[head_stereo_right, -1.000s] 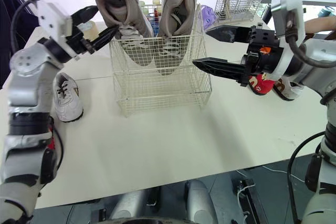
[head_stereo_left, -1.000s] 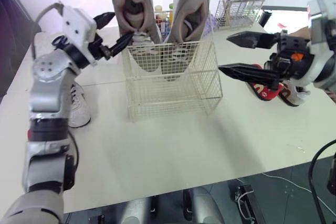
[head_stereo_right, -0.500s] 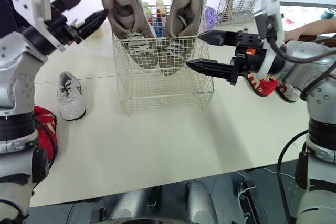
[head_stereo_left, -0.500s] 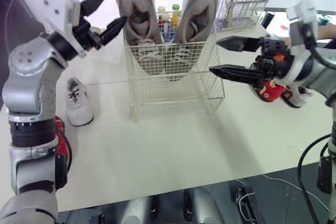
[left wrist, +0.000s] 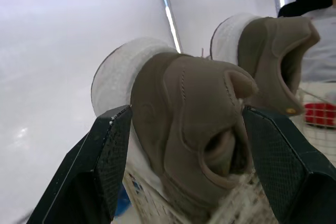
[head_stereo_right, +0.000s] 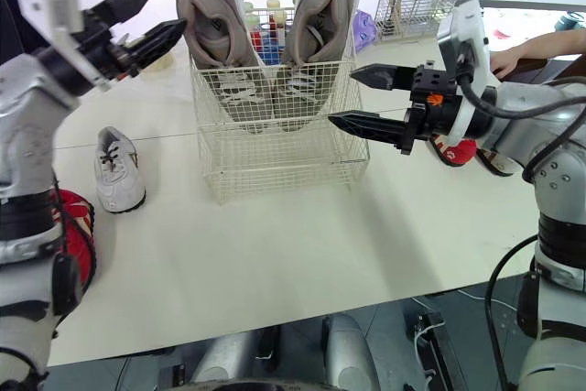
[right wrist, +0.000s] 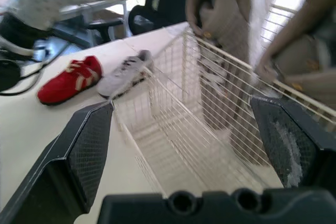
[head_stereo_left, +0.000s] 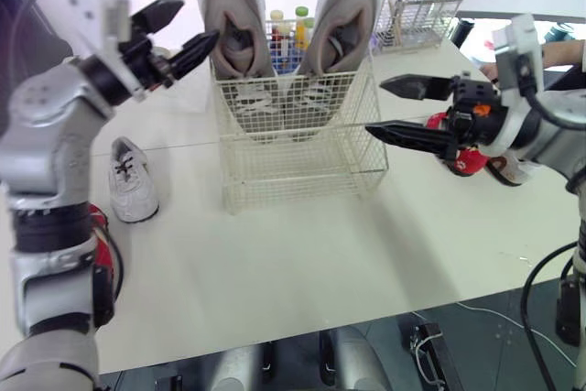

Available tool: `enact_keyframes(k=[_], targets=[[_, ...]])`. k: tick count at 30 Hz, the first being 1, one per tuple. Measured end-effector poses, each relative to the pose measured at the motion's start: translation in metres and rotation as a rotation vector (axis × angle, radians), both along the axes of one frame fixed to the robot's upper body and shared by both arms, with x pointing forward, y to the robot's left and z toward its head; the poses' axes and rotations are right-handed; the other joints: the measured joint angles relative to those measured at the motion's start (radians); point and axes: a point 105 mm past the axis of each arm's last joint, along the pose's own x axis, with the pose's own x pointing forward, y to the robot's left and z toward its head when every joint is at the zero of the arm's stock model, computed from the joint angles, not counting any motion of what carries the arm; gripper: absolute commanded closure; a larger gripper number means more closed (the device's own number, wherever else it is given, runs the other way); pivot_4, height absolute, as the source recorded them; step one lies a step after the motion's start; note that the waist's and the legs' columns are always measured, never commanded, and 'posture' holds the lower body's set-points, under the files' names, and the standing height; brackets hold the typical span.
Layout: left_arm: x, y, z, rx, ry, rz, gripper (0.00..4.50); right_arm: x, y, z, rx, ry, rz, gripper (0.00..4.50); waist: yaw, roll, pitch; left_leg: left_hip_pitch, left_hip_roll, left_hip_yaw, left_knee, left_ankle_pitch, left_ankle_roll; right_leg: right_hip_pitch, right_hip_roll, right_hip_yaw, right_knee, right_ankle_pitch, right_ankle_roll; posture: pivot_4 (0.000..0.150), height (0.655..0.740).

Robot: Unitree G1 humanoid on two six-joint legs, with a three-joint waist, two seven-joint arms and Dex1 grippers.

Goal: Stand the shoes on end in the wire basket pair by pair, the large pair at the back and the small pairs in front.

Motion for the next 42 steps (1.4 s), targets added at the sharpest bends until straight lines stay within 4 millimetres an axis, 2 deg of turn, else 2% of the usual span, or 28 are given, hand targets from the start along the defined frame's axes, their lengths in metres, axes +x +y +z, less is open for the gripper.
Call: enact_keyframes(k=[1, 3, 4, 5, 6, 8, 12, 15, 20, 23, 27, 33, 37, 42], targets=[[-0.01, 0.006, 0.001, -0.034, 0.033, -0.019, 1.08, 0.002, -0.004, -0.003, -0.003, 0.008, -0.03, 0.0, -0.002, 0.0, 0.0, 0.0, 0.0, 0.0, 0.0, 0.0, 0.0, 0.0, 0.0, 0.0, 0.0, 0.0, 0.0, 0.15, 0.74], [-0.03, 0.01, 0.004, -0.082, 0.08, -0.07, 0.56, 0.006, -0.012, -0.008, -0.002, 0.023, -0.08, 0.0, -0.001, 0.0, 0.0, 0.0, 0.0, 0.0, 0.0, 0.0, 0.0, 0.001, 0.0, 0.0, 0.0, 0.0, 0.0, 0.15, 0.74], [-0.044, 0.01, -0.002, -0.088, 0.131, -0.111, 0.3, 0.01, -0.018, -0.011, 0.005, 0.031, -0.119, 0.0, -0.002, 0.0, 0.0, 0.001, 0.0, 0.0, 0.001, 0.0, 0.0, 0.002, 0.0, 0.0, 0.0, 0.0, 0.0, 0.15, 0.74], [-0.058, 0.009, -0.015, -0.099, 0.21, -0.147, 0.04, 0.014, -0.025, -0.013, 0.023, 0.026, -0.166, 0.0, -0.002, 0.002, -0.001, 0.002, 0.0, 0.0, 0.0, 0.0, 0.0, 0.003, 0.0, 0.0, -0.001, 0.0, 0.0, 0.15, 0.74], [-0.067, 0.005, -0.029, -0.096, 0.276, -0.18, 0.04, 0.016, -0.033, -0.015, 0.039, 0.021, -0.204, 0.0, -0.002, 0.002, -0.001, 0.003, 0.0, 0.0, 0.0, 0.0, 0.0, 0.005, 0.0, 0.0, -0.002, 0.0, 0.0, 0.15, 0.74], [-0.086, -0.014, -0.07, -0.086, 0.458, -0.245, 0.04, 0.027, -0.057, -0.018, 0.083, -0.022, -0.343, 0.0, 0.006, 0.003, -0.001, 0.005, 0.0, 0.0, 0.001, -0.002, -0.002, 0.007, 0.0, 0.0, -0.002, 0.0, 0.0, 0.15, 0.74], [-0.116, -0.074, -0.108, -0.076, 0.526, -0.371, 0.04, 0.036, -0.116, -0.033, 0.085, -0.097, -0.649, 0.0, 0.037, 0.004, -0.002, 0.01, 0.0, 0.0, 0.002, -0.001, -0.003, 0.017, -0.001, 0.001, -0.006, -0.002, -0.005, 0.15, 0.74], [-0.122, -0.104, -0.122, -0.177, 0.523, -0.388, 0.04, 0.025, -0.148, -0.058, 0.068, -0.098, -0.831, 0.0, 0.039, 0.005, -0.003, 0.016, -0.001, 0.001, 0.0, -0.001, -0.002, 0.023, -0.001, 0.001, -0.008, -0.002, -0.006, 0.15, 0.74], [-0.131, -0.136, -0.155, -0.208, 0.574, -0.34, 0.04, 0.0, -0.166, -0.104, 0.01, -0.009, -0.97, 0.0, 0.031, 0.018, -0.012, 0.019, 0.0, 0.004, -0.003, -0.002, 0.0, 0.023, 0.0, 0.004, -0.008, -0.003, -0.006, 0.15, 0.74], [-0.134, -0.147, -0.162, -0.187, 0.552, -0.326, 0.04, -0.003, -0.174, -0.113, 0.011, 0.004, -1.032, 0.0, 0.032, 0.024, -0.015, 0.019, 0.001, 0.004, -0.001, -0.002, 0.0, 0.024, 0.001, 0.004, -0.008, -0.004, -0.008, 0.15, 0.74], [-0.14, -0.157, -0.165, -0.183, 0.524, -0.34, 0.04, -0.005, -0.19, -0.117, 0.014, 0.007, -1.113, 0.0, 0.032, 0.026, -0.017, 0.023, 0.002, 0.004, -0.002, -0.002, 0.001, 0.031, 0.001, 0.003, -0.016, -0.004, -0.007, 0.15, 0.74], [-0.151, -0.172, -0.172, -0.153, 0.521, -0.375, 0.04, -0.008, -0.229, -0.14, 0.041, 0.08, -1.261, 0.0, 0.033, 0.026, -0.017, 0.02, 0.002, 0.004, -0.002, -0.005, 0.005, 0.031, 0.001, 0.002, -0.021, -0.004, -0.007, 0.15, 0.74], [-0.152, -0.175, -0.174, -0.132, 0.515, -0.38, 0.04, 0.0, -0.249, -0.155, 0.078, 0.114, -1.321, 0.0, 0.03, 0.027, -0.017, 0.021, 0.002, 0.004, -0.002, -0.005, 0.006, 0.031, 0.001, 0.002, -0.021, -0.004, -0.007, 0.15, 0.74], [-0.151, -0.175, -0.173, -0.121, 0.503, -0.376, 0.04, 0.02, -0.26, -0.167, 0.089, 0.142, -1.319, 0.0, 0.024, 0.027, -0.017, 0.021, 0.002, 0.004, -0.001, -0.004, 0.008, 0.032, 0.001, 0.002, -0.021, -0.004, -0.007, 0.15, 0.74]])
